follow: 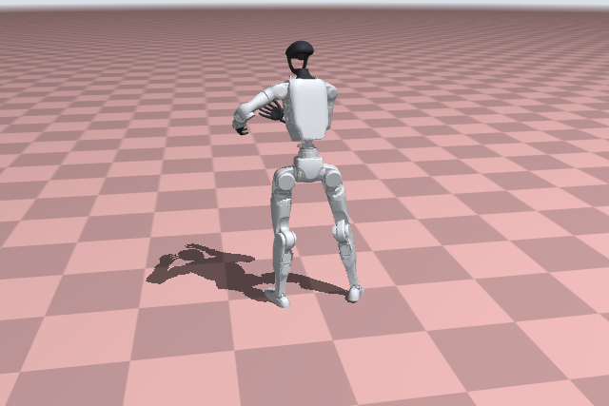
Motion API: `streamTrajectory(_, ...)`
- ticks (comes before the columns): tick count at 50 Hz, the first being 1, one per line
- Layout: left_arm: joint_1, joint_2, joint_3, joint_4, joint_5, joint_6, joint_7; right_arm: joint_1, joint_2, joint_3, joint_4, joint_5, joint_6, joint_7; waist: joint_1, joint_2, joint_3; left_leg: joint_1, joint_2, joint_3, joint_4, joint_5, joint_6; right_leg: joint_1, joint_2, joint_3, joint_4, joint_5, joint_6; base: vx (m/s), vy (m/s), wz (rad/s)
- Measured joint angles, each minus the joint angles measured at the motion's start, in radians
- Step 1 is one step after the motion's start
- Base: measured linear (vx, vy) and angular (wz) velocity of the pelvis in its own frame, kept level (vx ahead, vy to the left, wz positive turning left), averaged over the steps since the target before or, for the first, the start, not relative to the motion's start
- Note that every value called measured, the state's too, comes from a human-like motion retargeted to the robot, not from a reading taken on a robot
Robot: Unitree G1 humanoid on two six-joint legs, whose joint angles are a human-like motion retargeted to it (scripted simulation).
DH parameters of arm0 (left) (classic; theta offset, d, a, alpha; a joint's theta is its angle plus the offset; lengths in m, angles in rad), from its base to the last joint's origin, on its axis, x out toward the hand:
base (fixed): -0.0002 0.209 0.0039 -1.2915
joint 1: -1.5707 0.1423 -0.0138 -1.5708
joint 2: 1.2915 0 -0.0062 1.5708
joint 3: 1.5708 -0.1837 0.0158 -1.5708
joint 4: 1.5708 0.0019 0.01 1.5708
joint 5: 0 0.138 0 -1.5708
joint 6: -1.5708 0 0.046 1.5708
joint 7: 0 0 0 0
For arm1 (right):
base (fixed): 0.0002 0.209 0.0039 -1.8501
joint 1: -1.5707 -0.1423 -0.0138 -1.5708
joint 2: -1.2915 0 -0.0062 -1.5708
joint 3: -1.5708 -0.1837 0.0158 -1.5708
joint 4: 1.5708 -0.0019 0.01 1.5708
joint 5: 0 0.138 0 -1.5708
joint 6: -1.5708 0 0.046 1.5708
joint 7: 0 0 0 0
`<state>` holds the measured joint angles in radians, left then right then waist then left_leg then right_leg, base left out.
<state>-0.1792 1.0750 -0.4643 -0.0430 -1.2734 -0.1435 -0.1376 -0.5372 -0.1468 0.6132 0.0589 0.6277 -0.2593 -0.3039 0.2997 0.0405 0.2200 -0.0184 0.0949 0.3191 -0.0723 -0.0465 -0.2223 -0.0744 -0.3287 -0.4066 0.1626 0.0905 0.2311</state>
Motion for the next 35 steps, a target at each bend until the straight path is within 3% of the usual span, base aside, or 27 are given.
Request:
streamTrajectory(2,-0.002,0.057,0.03,-0.012,-0.04,-0.012,0.014,-0.059,0.019,0.022,-0.01,-0.046,-0.022,-0.1,0.023,0.017,-0.011,0.0,0.001,-0.017,0.003,0.001,-0.003,-0.001,-0.005,-0.007,0.026,0.007,-0.015,0.06,0.09,0.48)
streamTrajectory(3,-0.005,0.083,0.041,-0.017,-0.059,-0.015,0.01,-0.064,0.047,0.016,-0.025,0.091,-0.06,-0.067,0.032,0.026,-0.016,0.0,0.002,-0.027,0.005,0.001,-0.004,0.001,-0.006,-0.01,0.036,0.011,-0.023,0.06,0.07,0.44)
streamTrajectory(5,-0.009,0.127,0.063,-0.022,-0.081,-0.013,-0.001,-0.111,0.058,0.01,-0.02,0.07,-0.042,-0.034,0.05,0.04,-0.029,0.0,0.003,-0.042,0.009,0.002,0.0,0.002,-0.009,-0.012,0.054,0.017,-0.035,0.05,0.05,0.38)
streamTrajectory(7,-0.023,0.158,0.081,-0.022,-0.106,-0.018,0.003,-0.175,0.07,0.014,-0.008,-0.022,-0.026,-0.103,0.062,0.052,-0.034,0.002,0.004,-0.054,0.009,0.005,0.0,0.002,-0.01,-0.012,0.07,0.018,-0.043,0.03,0.02,0.3)
streamTrajectory(8,-0.028,0.17,0.087,-0.021,-0.116,-0.012,0.003,-0.184,0.087,0.007,-0.009,0.039,-0.02,-0.091,0.066,0.057,-0.037,0.002,0.004,-0.059,0.011,0.005,0.002,0.004,-0.01,-0.012,0.075,0.017,-0.046,0.03,0.0,0.25)
streamTrajectory(10,-0.034,0.187,0.095,-0.022,-0.136,-0.017,0.009,-0.207,0.111,0.003,-0.003,0.086,-0.031,-0.116,0.073,0.064,-0.043,0.002,0.007,-0.066,0.015,0.007,0.002,0.008,-0.007,-0.012,0.079,0.013,-0.051,0.01,-0.01,0.1)
streamTrajectory(12,-0.045,0.195,0.097,-0.017,-0.138,-0.024,0.002,-0.25,0.106,0.008,0.017,-0.033,-0.03,-0.139,0.077,0.067,-0.042,0.001,0.008,-0.069,0.019,0.008,0.003,0.01,-0.007,-0.013,0.083,0.001,-0.051,0.0,-0.03,0.02)
streamTrajectory(14,-0.052,0.191,0.091,-0.014,-0.147,-0.023,0.009,-0.242,0.132,0.001,0.018,0.079,-0.051,-0.134,0.078,0.066,-0.04,-0.002,0.01,-0.068,0.025,0.008,0.004,0.014,-0.005,-0.016,0.079,-0.015,-0.052,-0.01,-0.09,-0.02)
streamTrajectory(17,-0.056,0.169,0.075,-0.012,-0.14,-0.031,0.003,-0.235,0.14,-0.002,0.031,0.08,-0.087,-0.12,0.076,0.056,-0.032,-0.007,0.013,-0.059,0.033,0.007,0.005,0.019,-0.001,-0.024,0.065,-0.047,-0.048,-0.03,-0.14,-0.17)
streamTrajectory(20,-0.07,0.115,0.046,0.001,-0.111,-0.028,0.01,-0.226,0.117,0.009,0.058,-0.063,-0.048,-0.155,0.07,0.042,-0.018,-0.011,0.016,-0.04,0.032,0.008,0.006,0.017,0.004,-0.031,0.048,-0.085,-0.039,-0.06,-0.19,-0.31)
streamTrajectory(23,-0.071,0.044,0.014,0.014,-0.084,-0.023,0.008,-0.149,0.124,0.002,0.059,0.075,-0.081,-0.099,0.051,0.028,-0.002,-0.011,0.025,-0.017,0.023,0.013,0.004,0.016,0.018,-0.031,0.019,-0.113,-0.028,-0.07,-0.24,-0.38)
streamTrajectory(26,-0.07,-0.058,-0.018,0.039,-0.038,-0.018,0.013,-0.115,0.065,0.022,0.089,-0.11,-0.021,-0.117,0.018,0.02,0.016,-0.004,0.039,0.009,0.002,0.024,0.004,0.007,0.039,-0.02,-0.004,-0.13,-0.014,-0.08,-0.27,-0.43)
streamTrajectory(27,-0.068,-0.094,-0.029,0.046,-0.027,-0.016,0.011,-0.092,0.052,0.022,0.09,-0.111,-0.017,-0.1,0.002,0.018,0.023,-0.001,0.046,0.017,-0.003,0.026,0.004,0.005,0.048,-0.016,-0.01,-0.133,-0.011,-0.08,-0.28,-0.42)
streamTrajectory(28,-0.071,-0.133,-0.043,0.056,-0.024,-0.017,0.011,-0.054,0.052,0.014,0.079,0.013,-0.056,-0.074,-0.016,0.018,0.032,0.001,0.054,0.025,-0.007,0.029,0.003,0.003,0.058,-0.011,-0.016,-0.135,-0.008,-0.07,-0.29,-0.41)
streamTrajectory(31,-0.069,-0.244,-0.083,0.078,-0.008,-0.014,0.014,0.002,-0.011,0.008,0.08,-0.004,-0.05,-0.041,-0.08,0.007,0.049,0.008,0.08,0.047,-0.012,0.032,0.006,-0.008,0.088,0.007,-0.022,-0.139,0.0,-0.05,-0.28,-0.41)
streamTrajectory(35,-0.1,-0.391,-0.149,0.115,-0.004,-0.014,0.062,0.034,-0.134,0.026,0.064,-0.157,-0.041,-0.199,-0.178,-0.019,0.062,0.026,0.118,0.079,-0.013,0.038,0.007,-0.021,0.127,0.035,-0.011,-0.146,0.016,-0.01,-0.26,-0.44)
